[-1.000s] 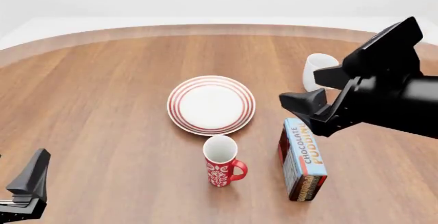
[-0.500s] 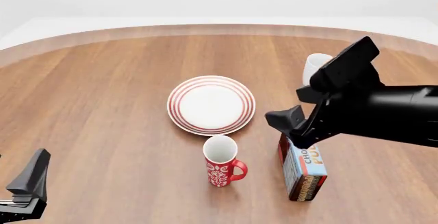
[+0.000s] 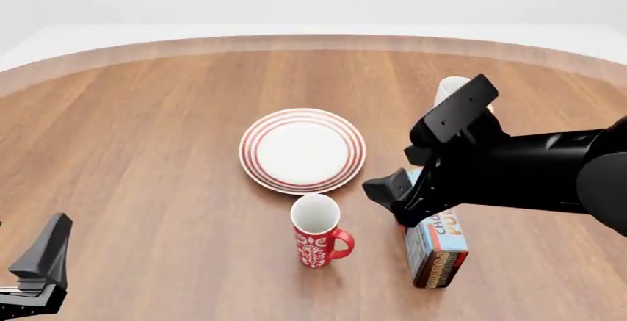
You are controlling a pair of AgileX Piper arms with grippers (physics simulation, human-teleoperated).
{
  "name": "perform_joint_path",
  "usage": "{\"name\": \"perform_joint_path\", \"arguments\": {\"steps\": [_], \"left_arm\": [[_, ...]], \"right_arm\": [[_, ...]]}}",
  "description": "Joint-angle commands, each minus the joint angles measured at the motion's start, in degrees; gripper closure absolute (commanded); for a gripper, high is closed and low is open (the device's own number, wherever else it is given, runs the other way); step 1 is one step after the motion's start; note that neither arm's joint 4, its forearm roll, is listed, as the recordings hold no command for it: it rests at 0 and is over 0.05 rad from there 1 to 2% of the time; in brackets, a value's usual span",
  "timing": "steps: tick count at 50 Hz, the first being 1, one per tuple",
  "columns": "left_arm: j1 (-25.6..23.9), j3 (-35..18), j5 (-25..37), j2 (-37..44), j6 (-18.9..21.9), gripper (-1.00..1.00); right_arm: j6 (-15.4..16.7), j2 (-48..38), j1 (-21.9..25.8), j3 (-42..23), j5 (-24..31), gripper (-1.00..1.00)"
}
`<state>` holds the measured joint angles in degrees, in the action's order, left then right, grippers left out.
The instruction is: Pick up the red mug and put it on the plate
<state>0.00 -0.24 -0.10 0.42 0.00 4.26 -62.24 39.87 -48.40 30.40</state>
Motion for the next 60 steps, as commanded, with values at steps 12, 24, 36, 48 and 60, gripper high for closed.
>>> {"name": "perform_joint_path", "arguments": {"steps": [12,24,36,48,60], "left_arm": [[0.0,0.0,0.0,0.0,0.0,-1.00],[0.0,0.0,0.0,0.0,0.0,-1.00],[0.0,0.0,0.0,0.0,0.0,-1.00],[0.0,0.0,0.0,0.0,0.0,-1.00],[0.0,0.0,0.0,0.0,0.0,-1.00]], "right_arm": [[-0.4,-4.5,1.3,-0.1,-2.0,-1.00],[-1.2,-7.3,2.4,1.2,-4.7,-1.00],[-2.0,-9.3,3.5,1.7,-6.4,-1.00],[-3.1,-10.6,4.1,3.1,-8.0,-1.00],[-3.7,-12.2,4.9,3.9,-9.5,-1.00]]}}
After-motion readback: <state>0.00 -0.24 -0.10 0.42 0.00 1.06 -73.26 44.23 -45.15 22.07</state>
